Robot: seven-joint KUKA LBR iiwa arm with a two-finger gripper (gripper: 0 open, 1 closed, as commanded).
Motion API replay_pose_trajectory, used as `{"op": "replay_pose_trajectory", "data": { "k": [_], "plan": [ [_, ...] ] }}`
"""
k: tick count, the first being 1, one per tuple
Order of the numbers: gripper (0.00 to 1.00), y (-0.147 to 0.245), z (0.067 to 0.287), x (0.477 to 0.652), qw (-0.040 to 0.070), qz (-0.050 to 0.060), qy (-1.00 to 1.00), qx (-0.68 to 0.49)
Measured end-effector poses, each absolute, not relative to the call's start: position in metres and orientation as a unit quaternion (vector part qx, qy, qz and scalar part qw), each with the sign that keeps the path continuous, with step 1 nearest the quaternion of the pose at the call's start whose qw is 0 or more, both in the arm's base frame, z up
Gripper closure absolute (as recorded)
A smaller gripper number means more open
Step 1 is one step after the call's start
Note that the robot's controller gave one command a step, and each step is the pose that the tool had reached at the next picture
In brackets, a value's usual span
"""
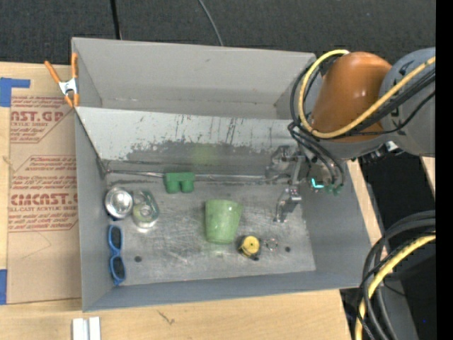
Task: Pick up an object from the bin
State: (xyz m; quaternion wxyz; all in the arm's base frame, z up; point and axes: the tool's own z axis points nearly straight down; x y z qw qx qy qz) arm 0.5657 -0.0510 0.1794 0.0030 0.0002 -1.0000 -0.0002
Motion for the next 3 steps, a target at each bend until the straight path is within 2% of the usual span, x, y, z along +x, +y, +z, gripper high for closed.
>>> {"op": "replay_pose_trajectory", "data": {
  "k": [1, 2, 3],
  "plan": [
    [0.0, -0.006, 0.086, 0.536, -0.005, 0.001, -1.0, 0.014],
    [0.0, 0.079, 0.076, 0.567, -0.004, -0.001, -0.999, 0.044],
    [0.0, 0.117, 0.074, 0.594, -0.004, 0.001, -0.996, 0.09]
  ]
}}
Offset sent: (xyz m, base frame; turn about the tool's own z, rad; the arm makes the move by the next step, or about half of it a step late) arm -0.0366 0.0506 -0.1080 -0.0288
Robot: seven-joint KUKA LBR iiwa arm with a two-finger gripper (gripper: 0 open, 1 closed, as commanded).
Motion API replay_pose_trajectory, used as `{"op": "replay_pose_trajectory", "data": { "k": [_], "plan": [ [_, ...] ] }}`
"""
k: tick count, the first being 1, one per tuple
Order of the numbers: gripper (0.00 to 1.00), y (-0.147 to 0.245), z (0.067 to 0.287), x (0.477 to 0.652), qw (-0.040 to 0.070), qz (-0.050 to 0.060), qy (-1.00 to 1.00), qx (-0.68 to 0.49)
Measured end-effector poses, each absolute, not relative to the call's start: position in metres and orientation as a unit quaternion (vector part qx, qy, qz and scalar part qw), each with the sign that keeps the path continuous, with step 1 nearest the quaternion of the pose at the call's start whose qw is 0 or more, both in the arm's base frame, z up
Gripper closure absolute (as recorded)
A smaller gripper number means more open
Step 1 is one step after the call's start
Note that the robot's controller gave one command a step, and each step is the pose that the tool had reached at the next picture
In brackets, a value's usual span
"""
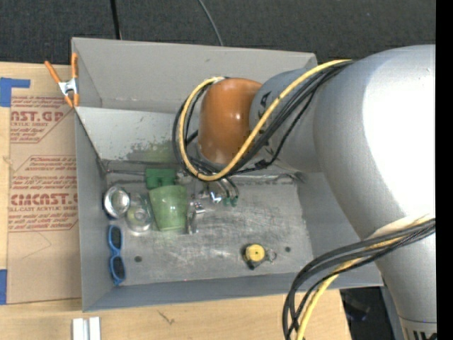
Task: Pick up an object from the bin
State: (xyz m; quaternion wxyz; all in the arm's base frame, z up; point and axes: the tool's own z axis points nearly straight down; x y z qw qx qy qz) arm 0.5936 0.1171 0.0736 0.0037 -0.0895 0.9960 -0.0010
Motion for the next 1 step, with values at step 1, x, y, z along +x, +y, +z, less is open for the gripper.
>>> {"op": "replay_pose_trajectory", "data": {
  "k": [1],
  "plan": [
    [0.0, 0.1653, 0.0732, 0.5554, 0.006, 0.001, 0.993, -0.12]
  ]
}}
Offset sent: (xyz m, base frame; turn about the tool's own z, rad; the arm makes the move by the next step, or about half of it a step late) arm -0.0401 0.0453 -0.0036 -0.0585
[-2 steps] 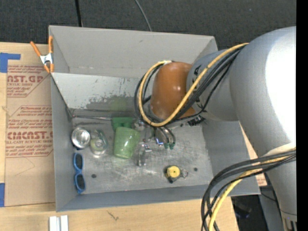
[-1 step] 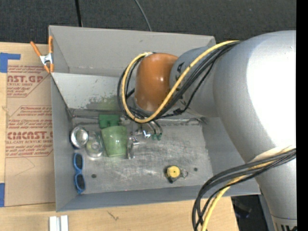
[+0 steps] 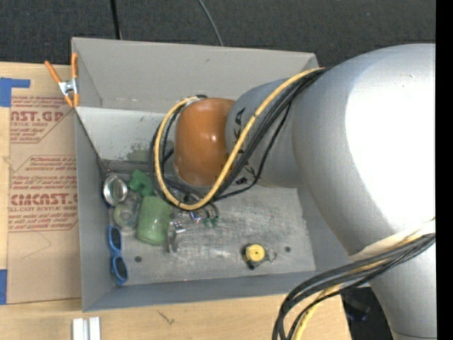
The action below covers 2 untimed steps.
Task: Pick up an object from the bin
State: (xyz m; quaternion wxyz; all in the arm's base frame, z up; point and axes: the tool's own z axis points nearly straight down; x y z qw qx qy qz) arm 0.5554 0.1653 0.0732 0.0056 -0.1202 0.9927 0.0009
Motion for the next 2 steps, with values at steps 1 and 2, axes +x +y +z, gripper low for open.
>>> {"op": "replay_pose_trajectory", "data": {
  "k": [1, 2],
  "plan": [
    [1.0, 0.163, 0.076, 0.558, 0.005, 0.0, 0.993, -0.119],
    [1.0, 0.187, 0.243, 0.562, 0.006, 0.002, 0.995, -0.102]
  ]
}}
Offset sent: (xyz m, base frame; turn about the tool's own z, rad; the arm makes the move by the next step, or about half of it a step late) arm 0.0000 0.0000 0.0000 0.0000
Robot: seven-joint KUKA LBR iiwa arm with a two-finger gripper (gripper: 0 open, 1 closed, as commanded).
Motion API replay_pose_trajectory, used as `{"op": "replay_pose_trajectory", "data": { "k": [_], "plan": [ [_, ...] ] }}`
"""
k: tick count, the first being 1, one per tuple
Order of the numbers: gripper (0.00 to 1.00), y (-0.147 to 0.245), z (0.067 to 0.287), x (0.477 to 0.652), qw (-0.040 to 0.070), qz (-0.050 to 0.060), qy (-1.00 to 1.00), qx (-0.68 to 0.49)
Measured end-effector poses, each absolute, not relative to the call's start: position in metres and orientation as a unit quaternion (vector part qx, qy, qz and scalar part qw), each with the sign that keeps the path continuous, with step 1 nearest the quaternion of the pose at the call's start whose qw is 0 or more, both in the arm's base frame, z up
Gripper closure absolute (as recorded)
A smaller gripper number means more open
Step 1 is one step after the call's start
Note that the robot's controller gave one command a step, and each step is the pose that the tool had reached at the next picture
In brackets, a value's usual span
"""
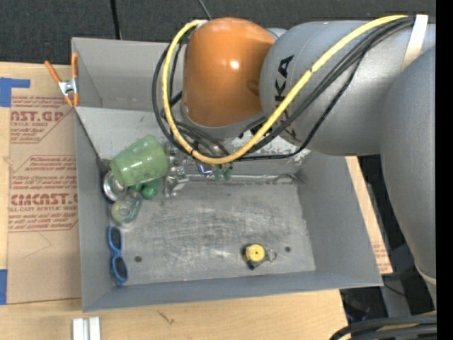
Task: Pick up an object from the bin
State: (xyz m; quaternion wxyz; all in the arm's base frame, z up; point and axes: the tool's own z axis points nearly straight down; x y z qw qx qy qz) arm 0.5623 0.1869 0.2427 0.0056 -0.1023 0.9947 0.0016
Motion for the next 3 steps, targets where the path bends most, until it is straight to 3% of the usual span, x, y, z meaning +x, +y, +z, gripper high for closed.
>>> {"op": "replay_pose_trajectory", "data": {
  "k": [1, 2, 3],
  "plan": [
    [1.0, 0.178, 0.224, 0.564, 0.0, 0.0, 0.994, -0.105],
    [1.0, 0.176, 0.146, 0.566, -0.003, 0.0, 0.996, -0.092],
    [1.0, 0.152, 0.276, 0.564, 0.006, 0.001, 0.995, -0.095]
  ]
}}
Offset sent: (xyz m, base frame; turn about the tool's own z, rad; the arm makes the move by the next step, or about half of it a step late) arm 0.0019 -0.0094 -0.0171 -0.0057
